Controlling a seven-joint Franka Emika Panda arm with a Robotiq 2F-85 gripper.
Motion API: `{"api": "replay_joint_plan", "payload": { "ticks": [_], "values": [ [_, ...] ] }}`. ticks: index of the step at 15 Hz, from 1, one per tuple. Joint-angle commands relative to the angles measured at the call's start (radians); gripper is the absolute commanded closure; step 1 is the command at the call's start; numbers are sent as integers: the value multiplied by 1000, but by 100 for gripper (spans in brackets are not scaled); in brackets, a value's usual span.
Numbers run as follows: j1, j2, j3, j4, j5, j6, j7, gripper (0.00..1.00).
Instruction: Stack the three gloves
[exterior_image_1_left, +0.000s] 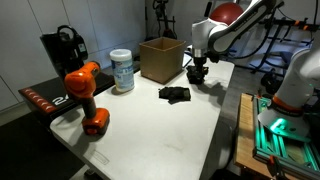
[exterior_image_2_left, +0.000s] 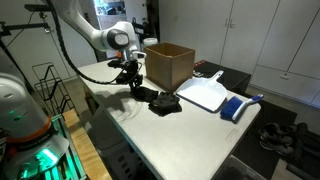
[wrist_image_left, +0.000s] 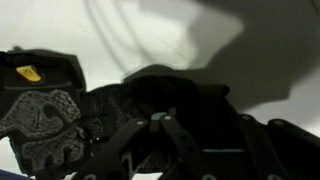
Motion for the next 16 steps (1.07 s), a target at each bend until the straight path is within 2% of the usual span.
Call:
{"api": "replay_joint_plan", "payload": {
  "ticks": [1, 3, 4, 7, 12, 16],
  "values": [
    [-5, 24, 9, 15, -26, 3, 29, 85],
    [-5, 22, 8, 17, -15, 6, 20, 99],
    [-5, 21, 8, 17, -11, 6, 16, 100],
    [-4, 7, 9, 13, 1, 6, 2, 98],
    [10, -84, 25, -14, 38, -33, -36, 98],
    [49, -238, 76, -32, 52, -167, -83, 98]
  ]
}}
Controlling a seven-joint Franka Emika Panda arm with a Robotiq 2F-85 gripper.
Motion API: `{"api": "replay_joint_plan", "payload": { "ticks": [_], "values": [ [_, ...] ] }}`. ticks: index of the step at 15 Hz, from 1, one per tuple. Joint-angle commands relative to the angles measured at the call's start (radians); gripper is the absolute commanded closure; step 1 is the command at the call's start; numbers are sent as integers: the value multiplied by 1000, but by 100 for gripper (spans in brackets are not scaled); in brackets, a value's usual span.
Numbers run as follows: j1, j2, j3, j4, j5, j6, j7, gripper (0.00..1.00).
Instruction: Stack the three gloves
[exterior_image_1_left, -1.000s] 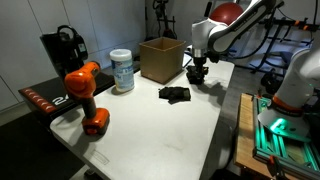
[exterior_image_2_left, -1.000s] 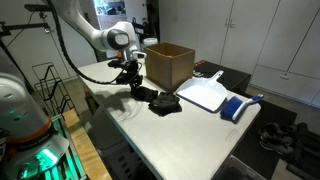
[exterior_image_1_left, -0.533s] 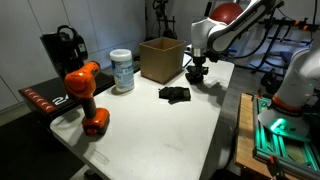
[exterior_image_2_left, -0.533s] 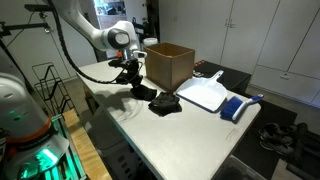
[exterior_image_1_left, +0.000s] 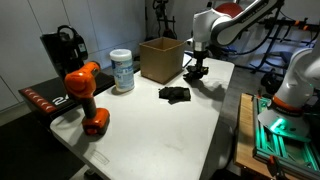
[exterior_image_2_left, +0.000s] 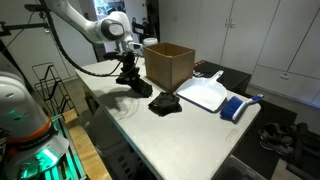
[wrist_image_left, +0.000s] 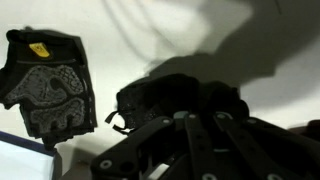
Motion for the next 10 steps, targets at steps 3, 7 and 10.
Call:
{"api": "replay_joint_plan", "payload": {
  "ticks": [3, 7, 10],
  "values": [
    [63, -223, 71, -20, -7, -206, -124, 98],
    [117, -245, 84, 15, -8, -201, -301, 98],
    [144, -218, 78, 43, -18, -165, -434, 98]
  ]
}}
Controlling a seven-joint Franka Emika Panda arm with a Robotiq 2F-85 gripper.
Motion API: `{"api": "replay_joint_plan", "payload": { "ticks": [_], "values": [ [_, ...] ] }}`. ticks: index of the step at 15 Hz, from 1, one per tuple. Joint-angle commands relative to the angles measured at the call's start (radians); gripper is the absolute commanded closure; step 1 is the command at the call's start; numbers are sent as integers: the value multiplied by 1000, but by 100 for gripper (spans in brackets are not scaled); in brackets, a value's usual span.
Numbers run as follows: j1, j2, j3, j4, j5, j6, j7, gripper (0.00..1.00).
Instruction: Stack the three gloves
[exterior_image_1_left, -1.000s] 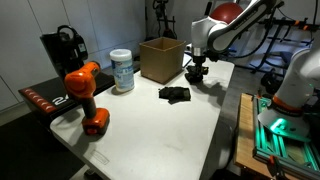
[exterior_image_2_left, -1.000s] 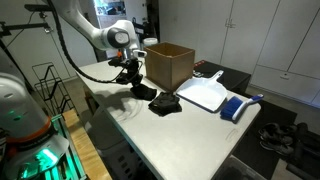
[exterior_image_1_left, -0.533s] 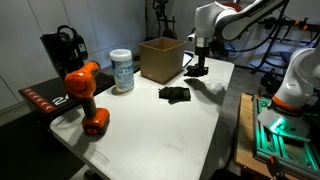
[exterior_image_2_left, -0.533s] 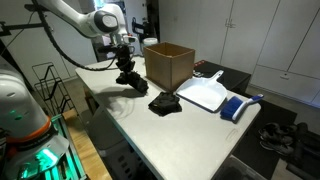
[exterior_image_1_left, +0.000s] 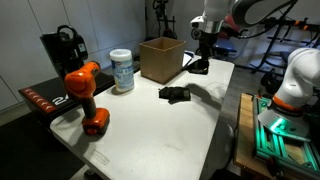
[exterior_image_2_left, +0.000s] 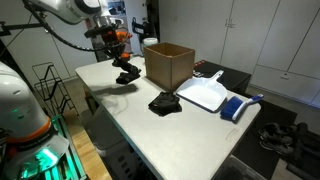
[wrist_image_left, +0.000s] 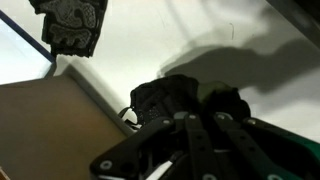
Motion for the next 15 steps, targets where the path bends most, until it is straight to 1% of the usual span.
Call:
{"api": "replay_joint_plan", "payload": {
  "ticks": [1, 5, 8, 9, 12, 13, 15],
  "values": [
    [35, 40, -14, 35, -12, 44, -166, 98],
    [61, 102, -17, 75, -6, 121, -346, 98],
    [77, 156, -17, 92, 27, 187, -493, 98],
    [54, 106, -1, 70, 6, 152, -406, 93],
    [57, 145, 3, 83, 11, 177, -461, 93],
    [57, 150, 3, 87, 12, 177, -465, 98],
    [68, 156, 18, 65, -39, 238, -503, 98]
  ]
}}
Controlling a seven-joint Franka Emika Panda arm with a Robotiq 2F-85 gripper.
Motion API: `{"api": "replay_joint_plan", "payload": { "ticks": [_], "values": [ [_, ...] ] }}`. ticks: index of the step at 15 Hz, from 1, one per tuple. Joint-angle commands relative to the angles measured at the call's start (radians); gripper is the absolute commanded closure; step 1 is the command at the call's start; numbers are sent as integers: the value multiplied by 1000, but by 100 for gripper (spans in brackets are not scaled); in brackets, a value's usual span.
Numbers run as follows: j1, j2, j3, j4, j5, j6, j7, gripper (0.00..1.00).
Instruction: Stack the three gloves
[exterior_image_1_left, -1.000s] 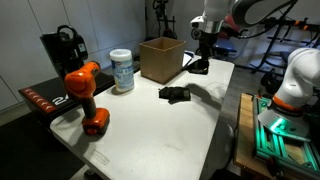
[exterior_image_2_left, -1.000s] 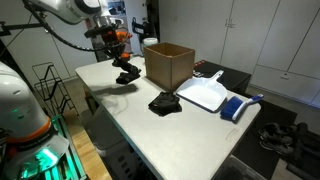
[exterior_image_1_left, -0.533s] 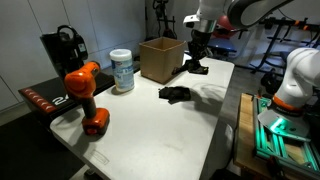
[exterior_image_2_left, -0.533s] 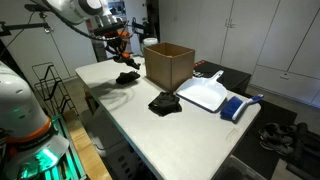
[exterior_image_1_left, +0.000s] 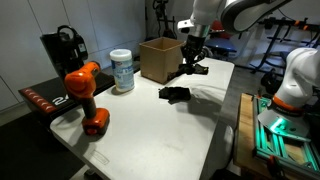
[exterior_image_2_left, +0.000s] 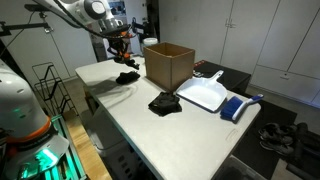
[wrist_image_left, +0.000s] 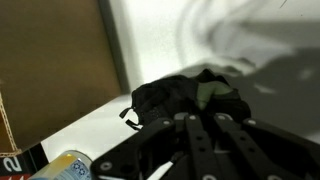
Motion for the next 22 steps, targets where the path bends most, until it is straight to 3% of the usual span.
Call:
{"api": "replay_joint_plan", "payload": {
  "ticks": [1, 8, 12, 17, 18, 19, 22],
  "values": [
    [7, 0, 24, -39, -61, 94, -49, 98],
    [14, -6, 46, -179, -93, 308, -64, 98],
    [-26, -9, 70, -226, -290, 411, 15, 98],
    [-48, 21, 56, -249, -399, 517, 80, 98],
    [-55, 27, 57, -247, -418, 511, 103, 77],
    [-53, 36, 51, -248, -417, 523, 103, 67],
    [-55, 60, 47, -242, -428, 538, 124, 46]
  ]
}}
